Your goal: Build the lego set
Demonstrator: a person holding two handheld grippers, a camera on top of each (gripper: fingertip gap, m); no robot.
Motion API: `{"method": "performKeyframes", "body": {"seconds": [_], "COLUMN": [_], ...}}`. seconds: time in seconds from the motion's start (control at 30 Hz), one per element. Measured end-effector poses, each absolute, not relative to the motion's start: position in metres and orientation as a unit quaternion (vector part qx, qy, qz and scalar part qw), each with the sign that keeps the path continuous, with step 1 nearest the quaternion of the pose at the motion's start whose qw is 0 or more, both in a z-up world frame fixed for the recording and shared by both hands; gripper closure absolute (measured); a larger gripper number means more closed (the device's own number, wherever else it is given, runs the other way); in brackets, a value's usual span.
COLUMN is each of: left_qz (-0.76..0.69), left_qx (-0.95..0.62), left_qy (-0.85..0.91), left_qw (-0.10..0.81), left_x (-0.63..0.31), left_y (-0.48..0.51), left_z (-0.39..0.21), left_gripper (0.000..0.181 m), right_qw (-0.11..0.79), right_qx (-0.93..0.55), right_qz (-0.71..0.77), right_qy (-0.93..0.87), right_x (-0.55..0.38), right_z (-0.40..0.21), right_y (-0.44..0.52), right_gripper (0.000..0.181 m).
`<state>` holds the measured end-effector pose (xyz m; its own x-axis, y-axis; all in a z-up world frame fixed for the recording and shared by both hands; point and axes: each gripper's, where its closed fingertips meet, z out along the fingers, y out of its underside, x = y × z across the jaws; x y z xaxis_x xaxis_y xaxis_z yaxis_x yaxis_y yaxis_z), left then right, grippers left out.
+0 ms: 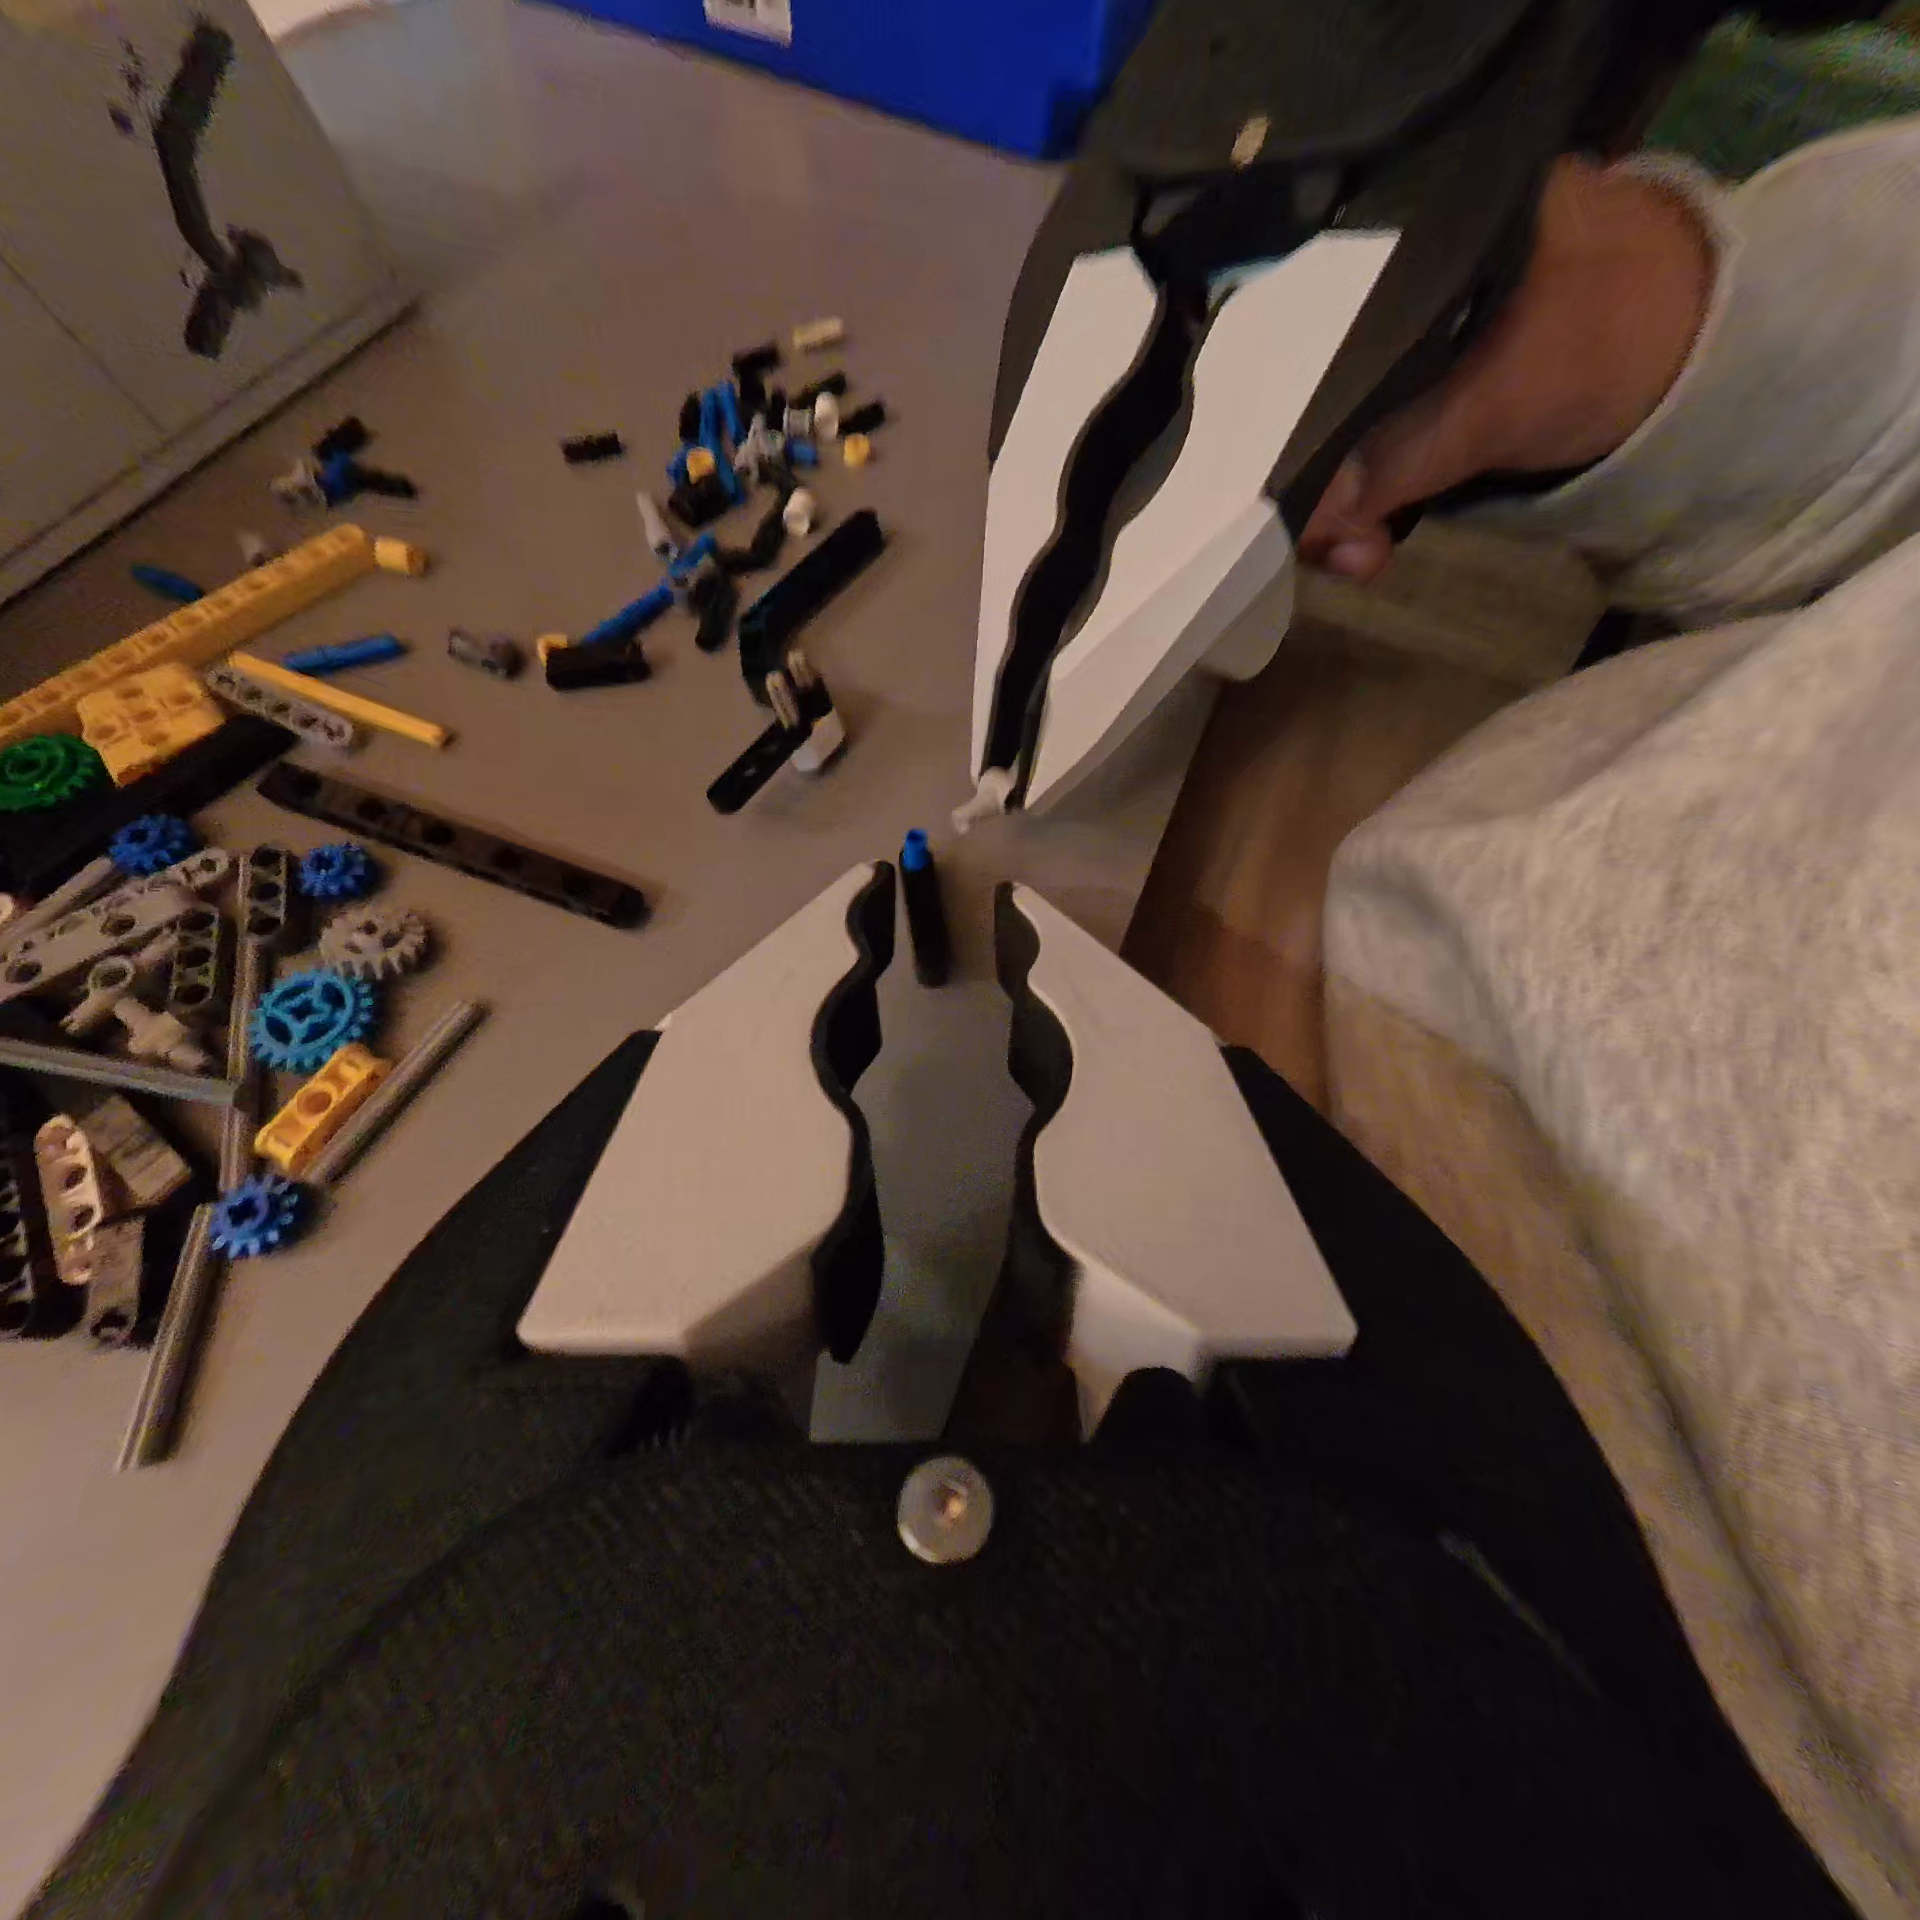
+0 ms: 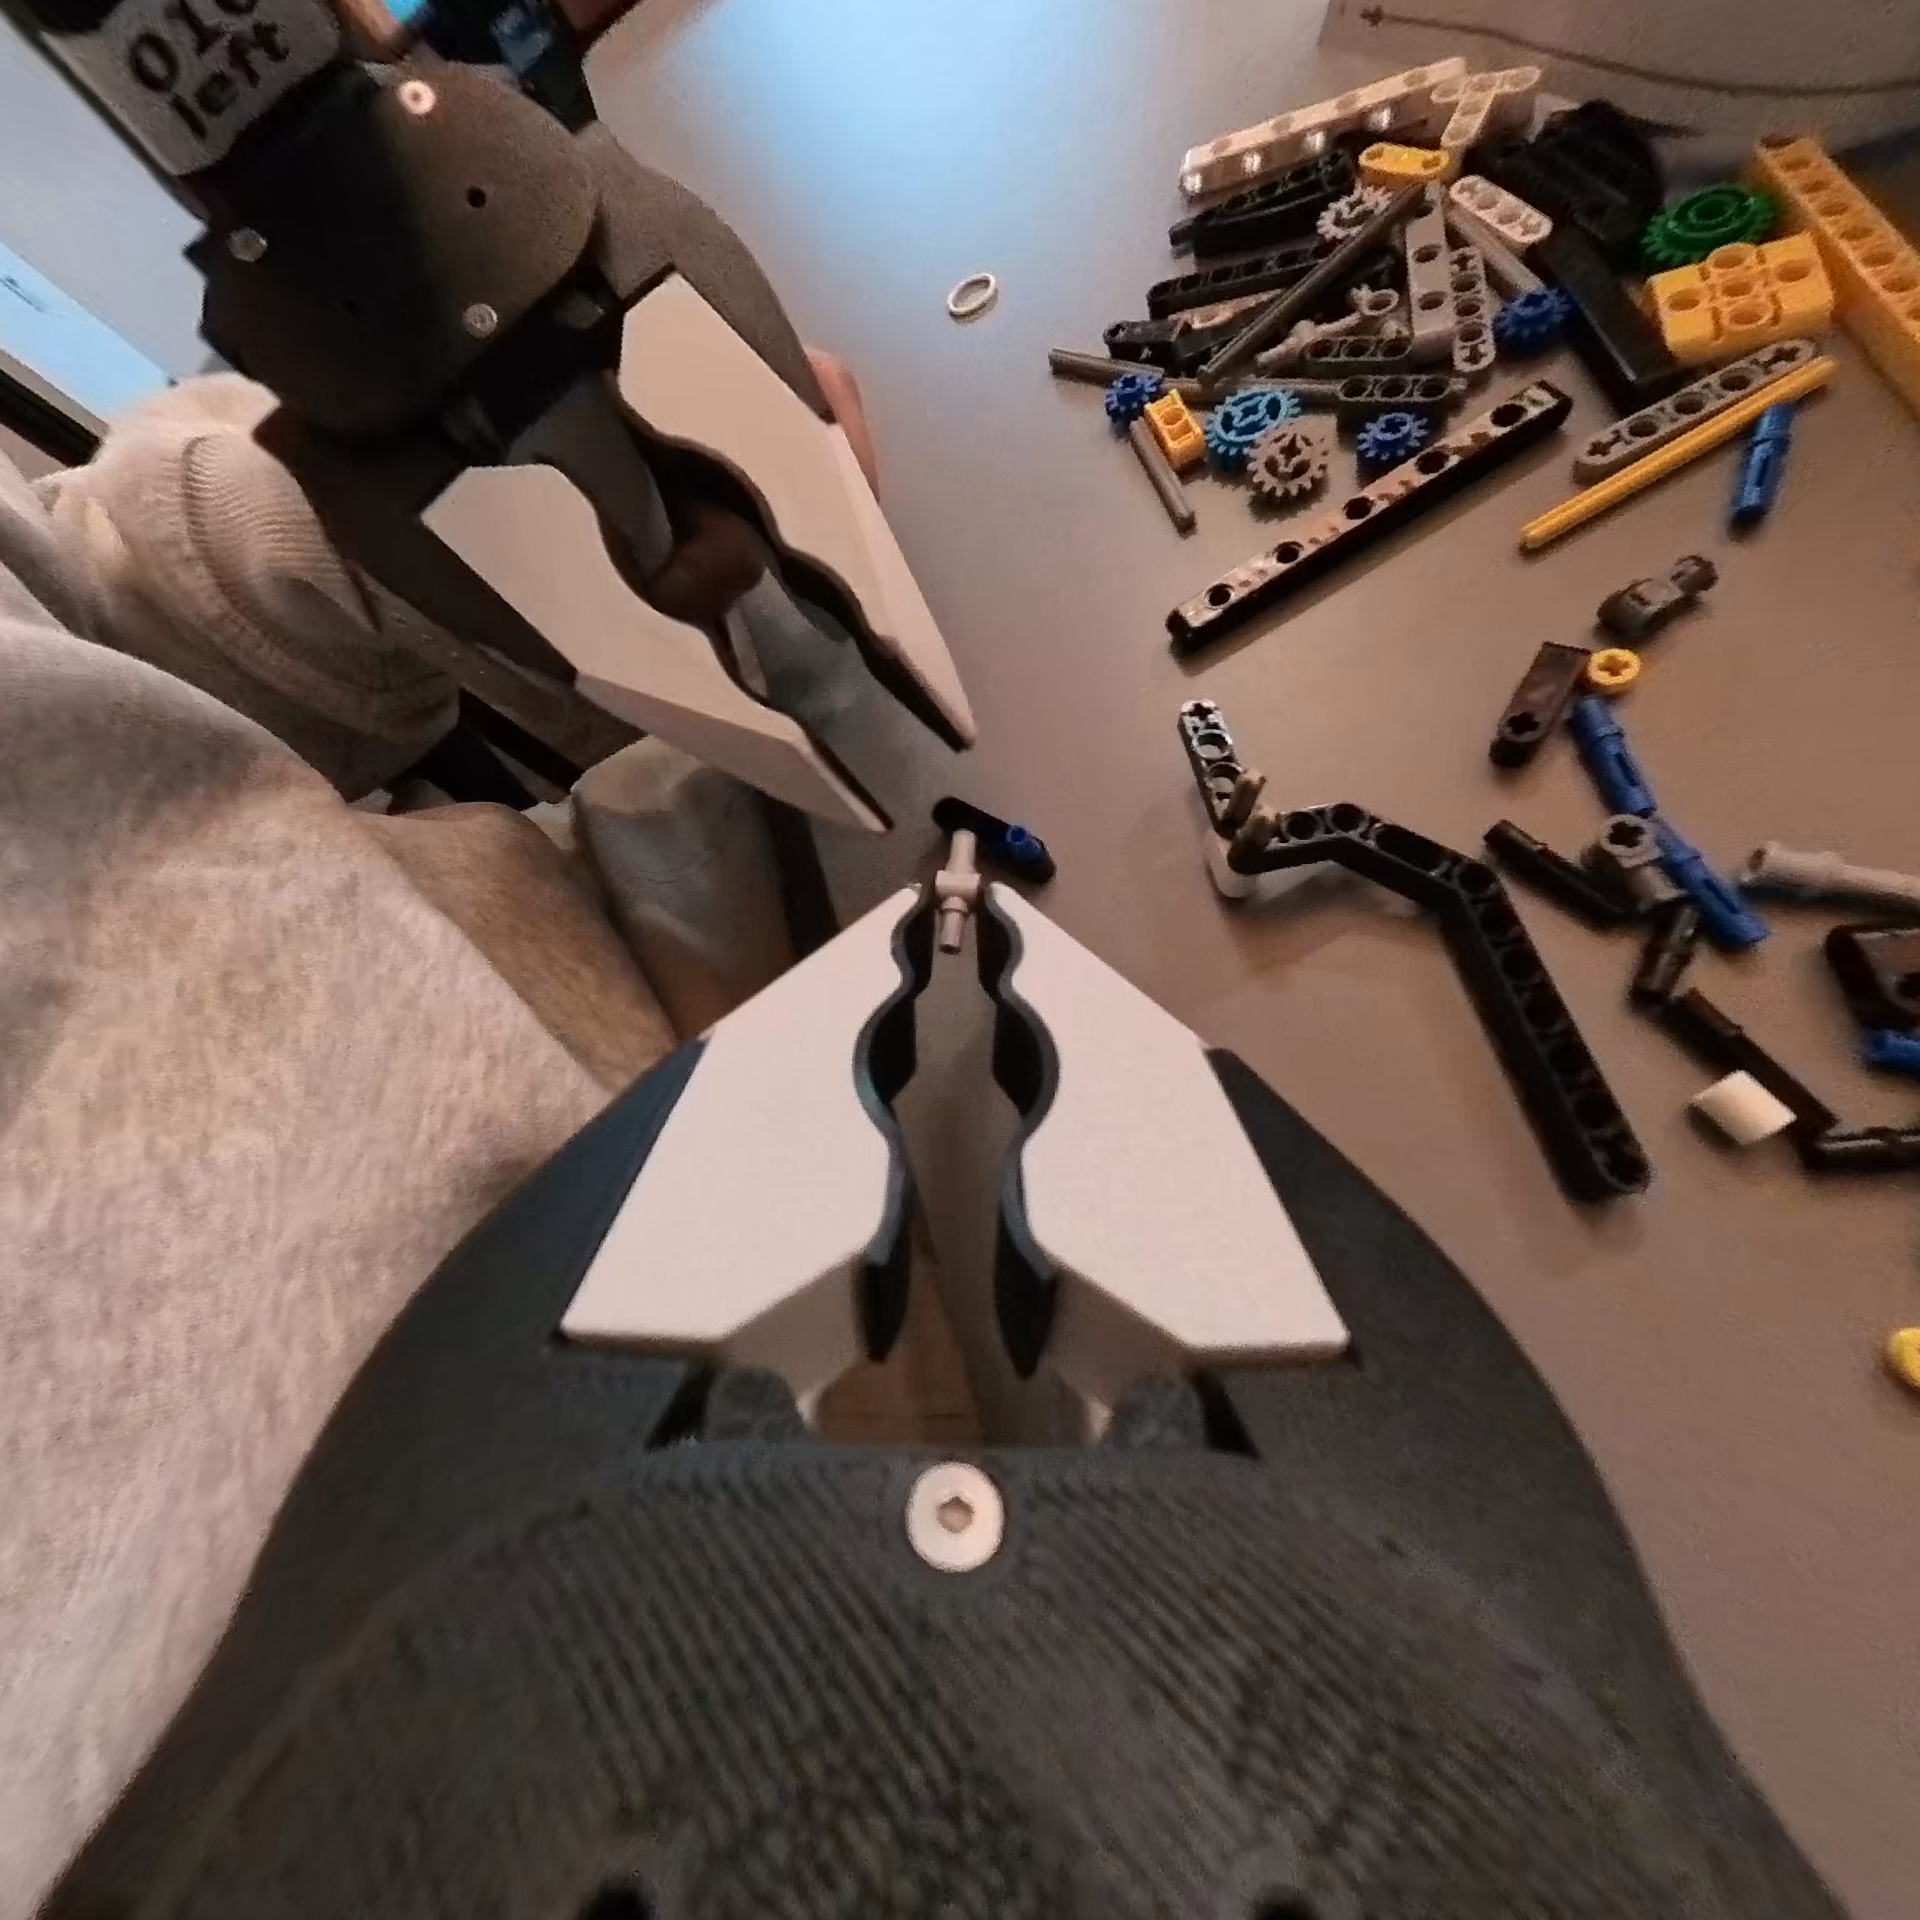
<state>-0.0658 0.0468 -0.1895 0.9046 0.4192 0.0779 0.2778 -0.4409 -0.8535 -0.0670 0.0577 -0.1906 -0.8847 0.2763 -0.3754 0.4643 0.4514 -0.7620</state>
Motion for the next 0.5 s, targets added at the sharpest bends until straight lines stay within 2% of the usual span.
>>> {"method": "performKeyframes", "body": {"seconds": [0.03,0.13,0.27,0.5], "left_qz": [0.069,0.072,0.093,0.120], "left_qx": [-0.836,-0.819,-0.829,-0.831], "left_qy": [-0.203,-0.184,-0.145,-0.142], "left_qw": [0.504,0.538,0.531,0.524], "left_x": [-0.065,-0.060,-0.053,-0.056], "left_y": [0.049,0.055,0.060,0.059], "left_z": [-0.183,-0.169,-0.171,-0.171], "left_gripper": [0.163,0.162,0.161,0.174], "right_qw": [0.104,0.125,0.165,0.212], "right_qx": [0.214,0.205,0.217,0.234], "right_qz": [-0.482,-0.498,-0.517,-0.539], "right_qy": [0.843,0.834,0.812,0.781], "right_x": [-0.065,-0.059,-0.055,-0.055], "right_z": [-0.188,-0.181,-0.174,-0.166], "right_y": [0.057,0.052,0.048,0.049], "right_gripper": [0.175,0.176,0.176,0.176]}}
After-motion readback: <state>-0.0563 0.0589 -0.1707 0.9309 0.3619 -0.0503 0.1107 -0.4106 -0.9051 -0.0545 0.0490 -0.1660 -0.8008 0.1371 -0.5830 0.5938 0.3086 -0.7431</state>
